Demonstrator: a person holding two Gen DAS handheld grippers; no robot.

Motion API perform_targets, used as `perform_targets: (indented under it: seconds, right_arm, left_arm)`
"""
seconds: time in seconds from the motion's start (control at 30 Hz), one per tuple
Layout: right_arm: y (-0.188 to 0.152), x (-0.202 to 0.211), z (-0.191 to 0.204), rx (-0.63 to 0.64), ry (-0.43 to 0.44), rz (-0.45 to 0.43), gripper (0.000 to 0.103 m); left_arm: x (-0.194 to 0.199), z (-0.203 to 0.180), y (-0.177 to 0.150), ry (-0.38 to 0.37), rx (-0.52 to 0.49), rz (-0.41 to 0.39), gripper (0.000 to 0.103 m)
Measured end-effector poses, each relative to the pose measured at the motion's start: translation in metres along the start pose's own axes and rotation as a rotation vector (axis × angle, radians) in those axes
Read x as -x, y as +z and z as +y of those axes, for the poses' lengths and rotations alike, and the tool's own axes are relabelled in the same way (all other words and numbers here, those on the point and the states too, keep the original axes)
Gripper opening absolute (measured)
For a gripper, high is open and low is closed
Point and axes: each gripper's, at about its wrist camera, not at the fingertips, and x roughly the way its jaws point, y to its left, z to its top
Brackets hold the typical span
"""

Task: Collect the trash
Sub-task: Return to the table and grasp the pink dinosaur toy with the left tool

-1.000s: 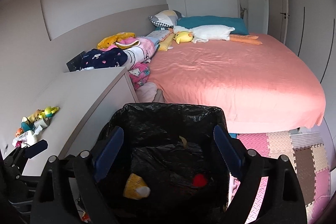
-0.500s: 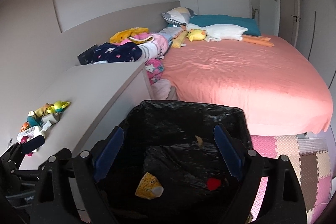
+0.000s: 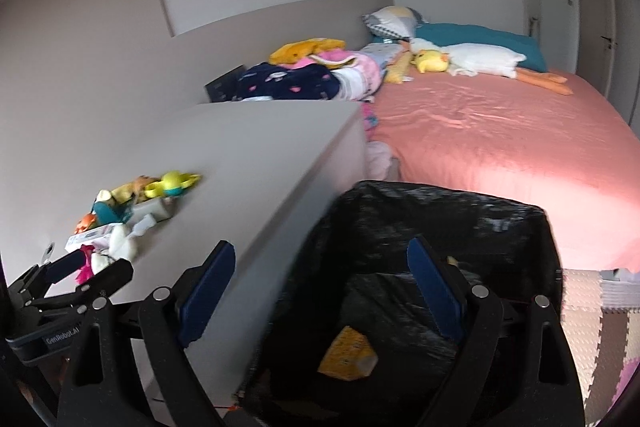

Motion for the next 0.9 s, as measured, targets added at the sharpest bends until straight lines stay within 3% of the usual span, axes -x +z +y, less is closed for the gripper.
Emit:
perform_targets:
  seconds: [0.57,0.67,0.9]
  right_arm:
    - [-0.006,-0.03,0.085,0.071,0.167,0.058,0.088]
    - [-0.006,-0.039,0.098,0.073,0.198,0.08,0.088]
    - [-0.01,-0.051,0.129,0.114,0.22,0.105,0.088]
  left_arm:
    - [-0.014,0.104,-0.007,0.162,0.165,0.035,0.097]
    - [-0.022,0.115,-0.009,0.181,0.179,0.062,0.089]
    - [-0.037,0.133,-0.011,0.142,0.225,0.106,0.075]
